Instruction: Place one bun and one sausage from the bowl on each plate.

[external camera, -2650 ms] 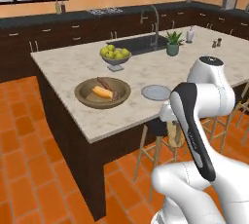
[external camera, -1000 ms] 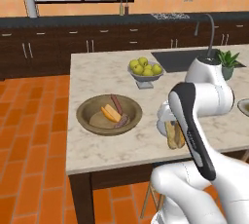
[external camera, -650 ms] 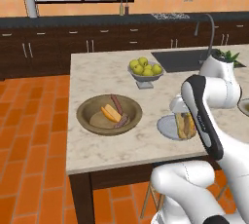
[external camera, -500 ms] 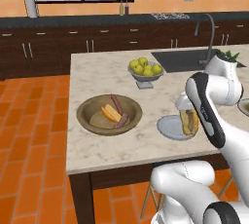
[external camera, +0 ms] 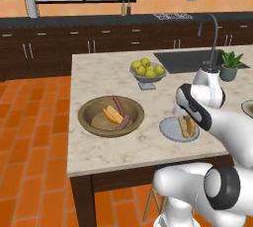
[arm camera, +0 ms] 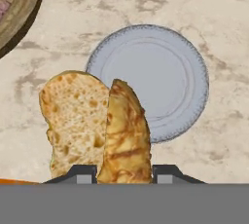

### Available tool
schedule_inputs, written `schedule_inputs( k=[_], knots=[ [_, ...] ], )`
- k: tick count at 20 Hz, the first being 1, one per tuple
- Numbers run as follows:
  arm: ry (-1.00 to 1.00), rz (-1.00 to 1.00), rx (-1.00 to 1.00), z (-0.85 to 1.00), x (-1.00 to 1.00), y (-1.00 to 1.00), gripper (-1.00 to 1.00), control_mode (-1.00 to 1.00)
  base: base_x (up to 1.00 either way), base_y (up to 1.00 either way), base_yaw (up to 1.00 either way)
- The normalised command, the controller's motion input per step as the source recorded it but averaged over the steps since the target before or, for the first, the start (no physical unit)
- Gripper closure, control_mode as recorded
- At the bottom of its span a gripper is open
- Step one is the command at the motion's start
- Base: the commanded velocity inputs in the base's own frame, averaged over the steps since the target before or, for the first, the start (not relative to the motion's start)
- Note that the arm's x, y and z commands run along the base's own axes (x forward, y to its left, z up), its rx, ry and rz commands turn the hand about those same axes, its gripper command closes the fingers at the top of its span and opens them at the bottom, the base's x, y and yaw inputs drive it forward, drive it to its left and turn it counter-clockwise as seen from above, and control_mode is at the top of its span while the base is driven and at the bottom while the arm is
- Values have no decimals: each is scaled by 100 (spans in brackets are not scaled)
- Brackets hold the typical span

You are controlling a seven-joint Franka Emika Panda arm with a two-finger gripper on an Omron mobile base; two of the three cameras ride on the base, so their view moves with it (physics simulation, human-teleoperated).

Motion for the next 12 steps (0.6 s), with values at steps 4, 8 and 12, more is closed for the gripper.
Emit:
schedule_inputs(
  k=[4, 8, 12],
  knots=[
    [3, 0, 0, -32, 89, 6, 100, -100, 0, 0, 0],
    [3, 0, 1, -8, 56, -18, 100, -100, 0, 0, 0],
    [6, 1, 0, -25, 20, -8, 100, -100, 0, 0, 0]
  ],
)
